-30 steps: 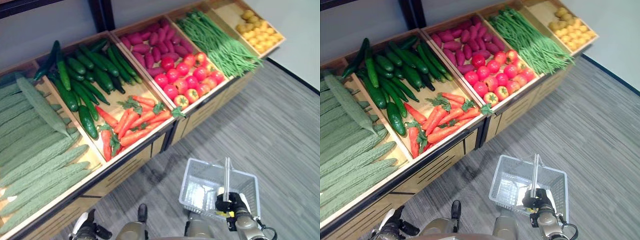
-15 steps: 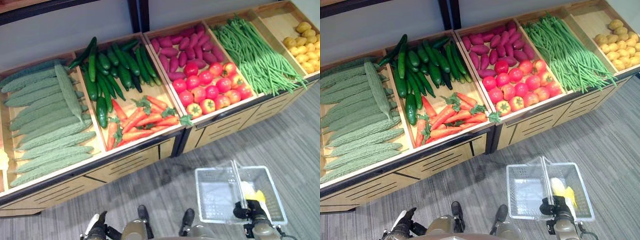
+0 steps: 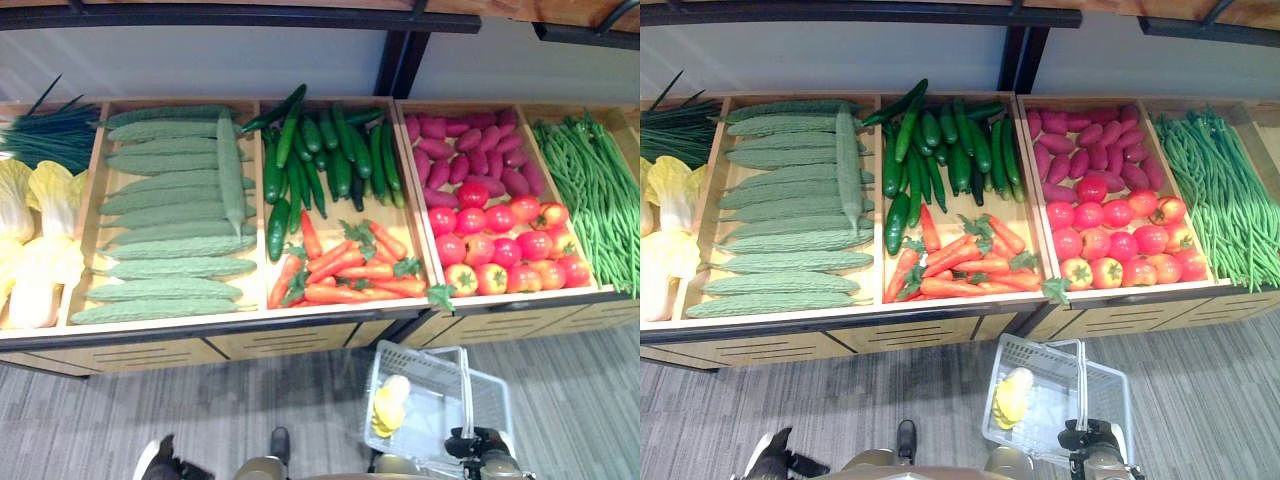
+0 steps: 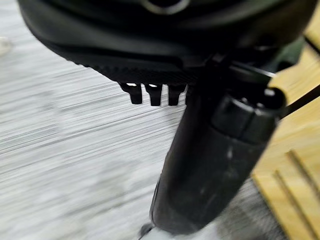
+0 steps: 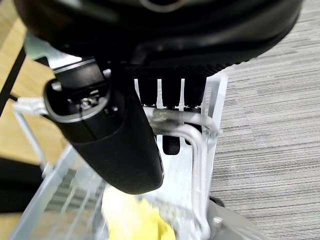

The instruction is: Get the vegetables into the basket

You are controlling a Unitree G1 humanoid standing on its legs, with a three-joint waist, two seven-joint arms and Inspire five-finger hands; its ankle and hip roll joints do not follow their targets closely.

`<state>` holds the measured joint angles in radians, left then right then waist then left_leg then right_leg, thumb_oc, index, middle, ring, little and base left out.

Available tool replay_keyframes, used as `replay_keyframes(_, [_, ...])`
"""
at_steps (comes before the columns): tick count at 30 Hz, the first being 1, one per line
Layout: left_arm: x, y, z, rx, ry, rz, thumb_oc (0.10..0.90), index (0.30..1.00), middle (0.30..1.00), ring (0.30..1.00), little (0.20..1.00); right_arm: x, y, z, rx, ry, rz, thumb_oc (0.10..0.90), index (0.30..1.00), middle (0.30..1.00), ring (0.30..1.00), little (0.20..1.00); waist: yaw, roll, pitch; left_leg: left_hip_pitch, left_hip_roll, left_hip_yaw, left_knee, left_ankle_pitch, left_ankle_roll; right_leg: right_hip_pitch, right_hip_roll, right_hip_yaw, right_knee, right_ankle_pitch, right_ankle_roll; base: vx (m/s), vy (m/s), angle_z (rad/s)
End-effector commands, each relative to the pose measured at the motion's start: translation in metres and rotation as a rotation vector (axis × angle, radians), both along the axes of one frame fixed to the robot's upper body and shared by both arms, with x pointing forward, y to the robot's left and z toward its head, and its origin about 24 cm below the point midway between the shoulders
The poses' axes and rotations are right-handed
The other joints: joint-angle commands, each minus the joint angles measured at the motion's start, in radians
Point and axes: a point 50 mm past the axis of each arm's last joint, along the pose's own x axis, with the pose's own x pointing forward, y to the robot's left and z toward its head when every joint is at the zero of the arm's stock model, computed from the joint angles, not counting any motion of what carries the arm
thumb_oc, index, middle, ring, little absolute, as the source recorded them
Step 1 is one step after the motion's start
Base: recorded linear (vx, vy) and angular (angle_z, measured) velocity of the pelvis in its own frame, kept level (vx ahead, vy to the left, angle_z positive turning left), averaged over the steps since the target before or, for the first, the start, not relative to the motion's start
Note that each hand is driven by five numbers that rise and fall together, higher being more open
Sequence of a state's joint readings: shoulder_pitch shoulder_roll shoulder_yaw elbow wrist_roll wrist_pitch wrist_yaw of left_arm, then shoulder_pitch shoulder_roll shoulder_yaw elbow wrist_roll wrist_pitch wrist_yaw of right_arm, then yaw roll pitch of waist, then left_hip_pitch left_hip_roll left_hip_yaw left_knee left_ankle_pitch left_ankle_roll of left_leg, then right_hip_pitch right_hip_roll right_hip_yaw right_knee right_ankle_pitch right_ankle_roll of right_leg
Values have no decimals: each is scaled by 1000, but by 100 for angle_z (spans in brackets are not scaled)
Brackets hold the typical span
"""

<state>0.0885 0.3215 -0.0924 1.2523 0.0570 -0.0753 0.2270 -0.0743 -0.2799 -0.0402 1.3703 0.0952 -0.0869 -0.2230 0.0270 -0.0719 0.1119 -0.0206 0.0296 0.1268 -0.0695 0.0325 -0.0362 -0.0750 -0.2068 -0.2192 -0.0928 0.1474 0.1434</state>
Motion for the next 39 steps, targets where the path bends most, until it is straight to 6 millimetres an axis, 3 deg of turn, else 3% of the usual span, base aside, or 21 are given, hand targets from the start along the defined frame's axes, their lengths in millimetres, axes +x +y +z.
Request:
replay_keyframes(1, [28, 4, 6, 4, -102, 79, 900, 1000, 1000, 1000, 1000, -24, -63, 23, -195, 61, -115, 400, 300, 300, 300, 300, -10, 10, -4, -27, 157, 3, -5, 63, -96, 26, 5, 9, 10, -20, 56, 52, -140, -4])
replay_keyframes(6, [27, 9, 7, -3, -187, 328, 900, 1000, 1000, 1000, 1000, -36, -62, 20, -196, 101, -123, 400, 300, 300, 300, 300, -13, 18, -16, -22, 170, 11, -18, 74, -108, 29, 12, -3, 6, -29, 53, 19, -58, -6])
replay_keyframes(8, [23, 23, 13, 25, -279, 549, 900, 1000, 1000, 1000, 1000, -38, -60, 19, -201, 109, -111, 400, 300, 300, 300, 300, -14, 20, -28, -16, 173, 24, -18, 71, -112, 26, 8, -1, 6, -27, 56, 10, -1, -2])
replay_keyframes(10, [26, 59, 36, 174, -494, 880, 900, 1000, 1000, 1000, 1000, -42, -55, 16, -207, 117, -106, 400, 300, 300, 300, 300, -8, 18, -39, -2, 173, 28, -18, 62, -117, 40, 2, -6, 6, -28, 59, 44, -1, -9])
replay_keyframes(13, [20, 98, 64, 382, -615, 1123, 900, 1000, 1000, 1000, 1000, -45, -53, 15, -222, 115, -100, 400, 300, 300, 300, 300, -6, 14, -56, 0, 167, 29, -18, 58, -121, 45, -9, -12, 6, -25, 63, 29, 10, -1])
replay_keyframes(15, [12, 109, 71, 430, -609, 1165, 900, 1000, 1000, 1000, 1000, -46, -52, 15, -224, 117, -94, 400, 300, 300, 300, 300, -9, 12, -60, 4, 166, 33, -18, 54, -123, 47, -10, -12, 6, -25, 66, 0, 0, 0])
replay_keyframes(17, [16, 143, 107, 602, -701, 1145, 900, 1000, 1000, 1000, 1000, -49, -55, 16, -238, 119, -86, 400, 300, 300, 300, 300, -9, 13, -70, 12, 160, 37, -18, 48, -124, 51, -14, -12, 6, -21, 71, 15, 34, -4])
replay_keyframes(18, [16, 143, 107, 604, -700, 1144, 900, 1000, 1000, 1000, 1000, -49, -54, 16, -237, 119, -85, 400, 300, 300, 300, 300, -9, 12, -70, 12, 159, 37, -18, 48, -124, 51, -14, -12, 6, -21, 72, 10, 32, -2])
replay_keyframes(19, [18, 159, 129, 714, -751, 1106, 900, 1000, 1000, 1000, 1000, -50, -54, 16, -238, 116, -82, 400, 300, 300, 300, 300, -7, 13, -73, 14, 157, 37, -18, 46, -124, 52, -16, -11, 6, -19, 73, 9, 40, -1])
replay_keyframes(20, [33, 194, 208, 1008, -975, 959, 900, 1000, 1000, 1000, 1000, -56, -55, 16, -236, 115, -83, 400, 300, 300, 300, 300, 4, 14, -79, 17, 154, 33, -18, 42, -127, 56, -23, -19, 6, -15, 80, 8, 43, -2])
replay_keyframes(21, [38, 197, 221, 1042, -1023, 934, 900, 1000, 1000, 1000, 1000, -56, -55, 16, -235, 114, -84, 400, 300, 300, 300, 300, 7, 15, -81, 15, 153, 32, -18, 44, -127, 54, -25, -21, 6, -14, 81, 1, 30, 3])
replay_keyframes(22, [38, 197, 221, 1044, -1022, 934, 900, 1000, 1000, 1000, 1000, -56, -55, 16, -235, 114, -84, 400, 300, 300, 300, 300, 6, 14, -81, 14, 153, 31, -18, 44, -127, 54, -25, -21, 6, -14, 82, 1, 6, 6])
replay_keyframes(23, [54, 200, 280, 1238, -1181, 777, 900, 1000, 1000, 1000, 1000, -61, -55, 16, -229, 120, -88, 400, 300, 300, 300, 300, 11, 13, -87, 11, 153, 28, -18, 42, -129, 53, -27, -25, 6, -12, 85, 1, 7, 6])
replay_keyframes(25, [71, 187, 307, 1310, -1283, 614, 900, 1000, 1000, 1000, 1000, -63, -53, 15, -223, 119, -90, 400, 300, 300, 300, 300, 12, 10, -87, 9, 154, 24, -18, 42, -129, 52, -28, -29, 6, -13, 86, 0, 2, 2])
replay_keyframes(28, [88, 172, 307, 1265, -1302, 442, 900, 1000, 1000, 1000, 1000, -63, -56, 16, -225, 115, -91, 400, 300, 300, 300, 300, 9, 10, -85, 6, 153, 22, -18, 43, -128, 51, -29, -30, 6, -12, 84, -8, 0, 4])
replay_keyframes(30, [107, 159, 323, 1201, -1394, 276, 900, 1000, 1000, 1000, 1000, -57, -60, 19, -233, 102, -82, 400, 300, 300, 300, 300, 5, 13, -81, 5, 153, 21, -18, 45, -127, 50, -30, -31, 6, -9, 85, -41, 16, -1])
replay_keyframes(31, [128, 144, 339, 1076, -1491, 107, 900, 1000, 1000, 1000, 1000, -49, -64, 21, -237, 87, -59, 400, 300, 300, 300, 300, -5, 20, -79, 4, 151, 21, -18, 47, -126, 48, -32, -29, 6, -6, 86, -50, 29, -4])
replay_keyframes(32, [134, 142, 342, 1026, -1507, 71, 900, 1000, 1000, 1000, 1000, -47, -65, 22, -236, 81, -48, 400, 300, 300, 300, 300, -7, 22, -78, 4, 152, 23, -18, 48, -126, 47, -33, -28, 6, -4, 86, -45, 68, -4])
replay_keyframes(33, [191, 91, 353, 524, -1568, -379, 900, 1000, 1000, 1000, 1000, -31, -68, 27, -203, 43, 47, 400, 300, 300, 300, 300, -45, 34, -79, 18, 152, 46, -18, 38, -126, 40, -38, -5, 6, 5, 91, -26, 52, -4])
replay_keyframes(36, [204, 73, 352, 414, -1540, -503, 900, 1000, 1000, 1000, 1000, -27, -68, 27, -195, 38, 69, 400, 300, 300, 300, 300, -59, 34, -83, 18, 150, 55, -18, 38, -124, 31, -42, 4, 6, 10, 91, -2, 25, -14])
replay_keyframes(39, [222, 35, 356, 293, -1512, -720, 900, 1000, 1000, 1000, 1000, -23, -68, 28, -193, 39, 93, 400, 300, 300, 300, 300, -75, 37, -85, 22, 148, 64, -18, 34, -121, 24, -42, 16, 6, 16, 92, 6, 6, -22])
